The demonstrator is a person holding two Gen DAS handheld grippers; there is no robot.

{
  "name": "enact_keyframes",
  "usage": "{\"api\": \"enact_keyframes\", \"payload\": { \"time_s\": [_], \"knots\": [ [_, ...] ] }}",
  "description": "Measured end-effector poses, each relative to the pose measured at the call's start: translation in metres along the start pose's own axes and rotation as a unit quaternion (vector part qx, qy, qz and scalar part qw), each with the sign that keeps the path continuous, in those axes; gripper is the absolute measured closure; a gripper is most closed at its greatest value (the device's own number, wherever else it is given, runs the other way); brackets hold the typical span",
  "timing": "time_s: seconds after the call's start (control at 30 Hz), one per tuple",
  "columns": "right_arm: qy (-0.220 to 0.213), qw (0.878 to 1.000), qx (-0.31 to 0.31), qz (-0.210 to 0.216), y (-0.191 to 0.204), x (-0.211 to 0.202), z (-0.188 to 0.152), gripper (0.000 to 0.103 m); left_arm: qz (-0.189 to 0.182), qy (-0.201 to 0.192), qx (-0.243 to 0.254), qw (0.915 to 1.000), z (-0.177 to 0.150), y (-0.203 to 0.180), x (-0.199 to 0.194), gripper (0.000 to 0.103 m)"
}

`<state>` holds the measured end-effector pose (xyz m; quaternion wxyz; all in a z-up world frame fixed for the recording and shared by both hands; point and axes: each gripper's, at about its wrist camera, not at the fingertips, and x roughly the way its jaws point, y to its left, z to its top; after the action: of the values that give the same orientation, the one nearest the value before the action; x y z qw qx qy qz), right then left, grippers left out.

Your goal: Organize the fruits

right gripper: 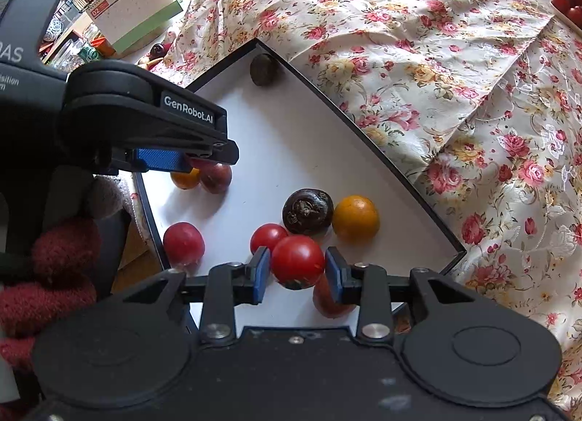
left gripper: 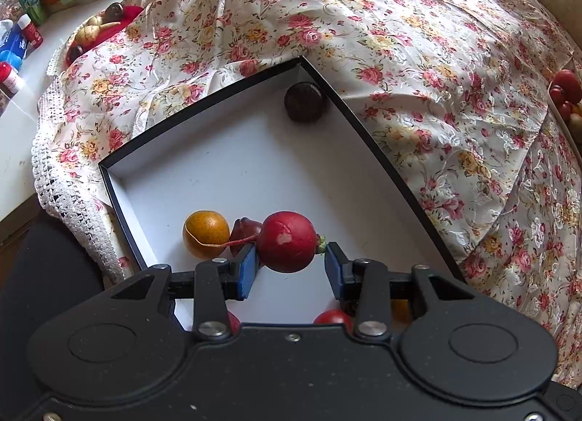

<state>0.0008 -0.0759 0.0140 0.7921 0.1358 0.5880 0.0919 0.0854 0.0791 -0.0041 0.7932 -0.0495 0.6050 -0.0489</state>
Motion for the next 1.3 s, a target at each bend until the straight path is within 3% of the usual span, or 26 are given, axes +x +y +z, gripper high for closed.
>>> {"api": "enact_keyframes", "payload": {
  "time_s": [0.5, 1.3],
  "knots": [
    [-0.008, 1.0, -0.007, 0.01, -0.002, -0.01, -0.002, 0.066, -0.012, 0.002, 0.002, 0.9999, 0.0, -0.001, -0.001, 0.054],
    [-0.026, 0.999, 0.0, -0.047, -0.007, -0.006, 0.0, 0.066, 0.073, -0.074, 0.031, 0.9941, -0.022, -0.009, -0.022, 0.055]
  ]
}}
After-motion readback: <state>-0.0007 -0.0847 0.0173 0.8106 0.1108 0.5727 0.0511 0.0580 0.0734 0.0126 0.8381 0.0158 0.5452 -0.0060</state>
